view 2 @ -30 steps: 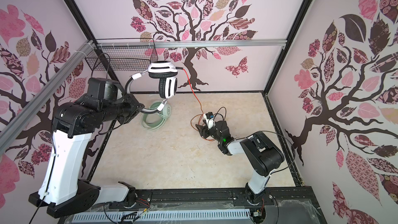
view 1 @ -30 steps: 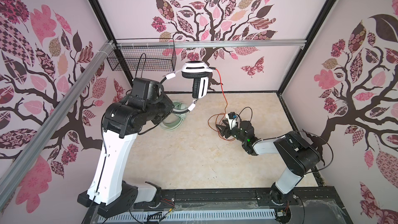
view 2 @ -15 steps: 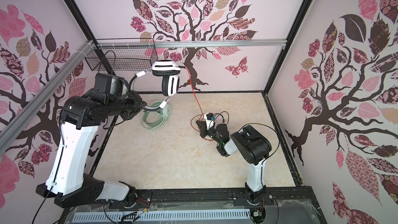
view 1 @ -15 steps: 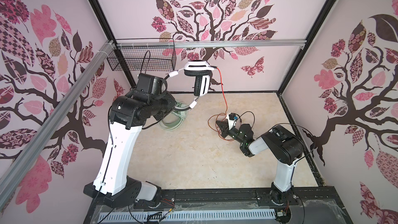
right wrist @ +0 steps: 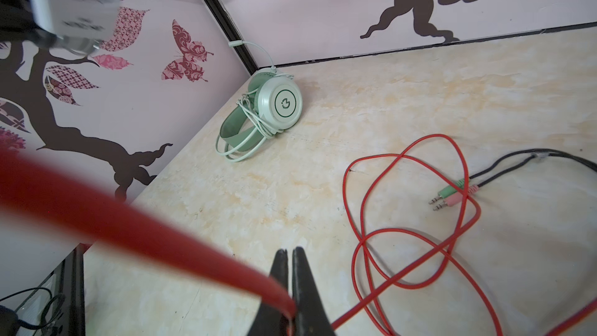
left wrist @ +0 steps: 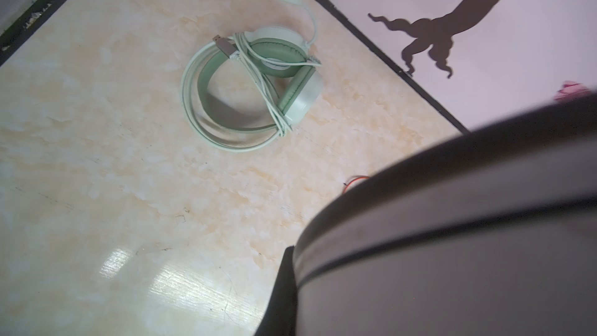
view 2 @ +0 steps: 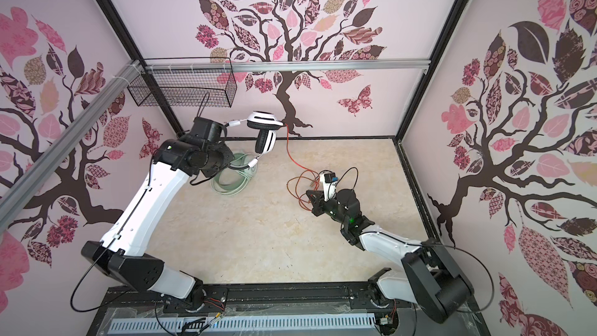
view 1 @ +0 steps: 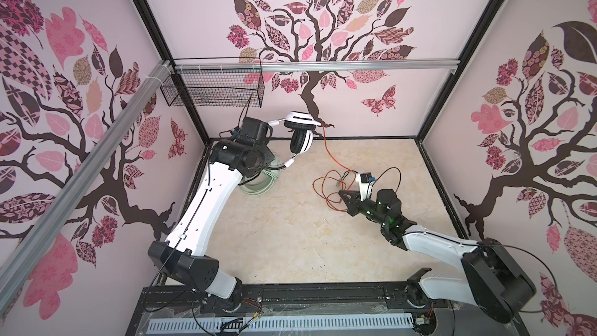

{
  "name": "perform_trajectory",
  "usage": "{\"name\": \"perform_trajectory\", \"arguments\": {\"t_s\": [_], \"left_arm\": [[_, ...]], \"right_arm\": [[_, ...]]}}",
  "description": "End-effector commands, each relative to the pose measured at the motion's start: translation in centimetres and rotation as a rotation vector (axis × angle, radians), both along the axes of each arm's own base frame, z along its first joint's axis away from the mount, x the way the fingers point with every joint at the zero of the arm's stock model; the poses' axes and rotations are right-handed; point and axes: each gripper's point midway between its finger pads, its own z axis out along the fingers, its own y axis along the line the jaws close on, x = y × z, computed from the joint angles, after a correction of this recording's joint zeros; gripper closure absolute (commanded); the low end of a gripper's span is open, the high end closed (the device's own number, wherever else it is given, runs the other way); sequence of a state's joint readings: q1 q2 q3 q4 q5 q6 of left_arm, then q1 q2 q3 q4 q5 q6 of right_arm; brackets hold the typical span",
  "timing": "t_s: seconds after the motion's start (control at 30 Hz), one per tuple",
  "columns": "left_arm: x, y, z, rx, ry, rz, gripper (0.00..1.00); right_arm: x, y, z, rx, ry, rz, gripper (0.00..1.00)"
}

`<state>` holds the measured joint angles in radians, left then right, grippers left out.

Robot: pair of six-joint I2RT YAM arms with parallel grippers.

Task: Wrap the headphones
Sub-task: 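Hold the headset up with the left gripper while the right grasps the red cable, then lower the headset with the left gripper while the right pulls the red cable toward it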

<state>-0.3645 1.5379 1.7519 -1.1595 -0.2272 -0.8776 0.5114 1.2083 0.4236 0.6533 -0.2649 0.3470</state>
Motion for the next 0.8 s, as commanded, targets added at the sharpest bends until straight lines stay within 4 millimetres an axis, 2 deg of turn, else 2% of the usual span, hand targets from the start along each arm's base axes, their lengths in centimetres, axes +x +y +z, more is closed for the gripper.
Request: {"name": "perform_trajectory", "arguments": {"t_s": [0.0,0.13,0.2,0.37,0.53,0.77], "left_arm": [[2.7,0.0,0.8,0.002,-0.121,0.006,1.0],[3.4,0.1,-2.8,0.03,-0.055,-0.005,1.0],[3.9,-0.2,-4.5,0.04,-0.029,-0.019,1.0],[4.7,-0.7,-6.5,0.085,0.044,-0.065,1.0],[5.0,-0.4,-7.1,0.143,0.047,-0.111,1.0],[5.0,-2.0,-6.0,0.08,-0.008,-0.196,1.0]], "right_arm": [[-1.7,-1.5,-3.3,-0.101,0.088,-0.027,1.0],[-2.1,-2.3,-3.2,-0.043,0.06,-0.066,1.0],[-2.5,-2.0,-3.3,-0.024,0.082,-0.046,1.0],[-3.0,-1.7,-3.6,-0.021,0.088,-0.046,1.0],[-3.5,-0.5,-4.0,-0.065,0.073,-0.023,1.0],[-4.1,-0.2,-4.7,-0.092,0.109,0.0,1.0]]}}
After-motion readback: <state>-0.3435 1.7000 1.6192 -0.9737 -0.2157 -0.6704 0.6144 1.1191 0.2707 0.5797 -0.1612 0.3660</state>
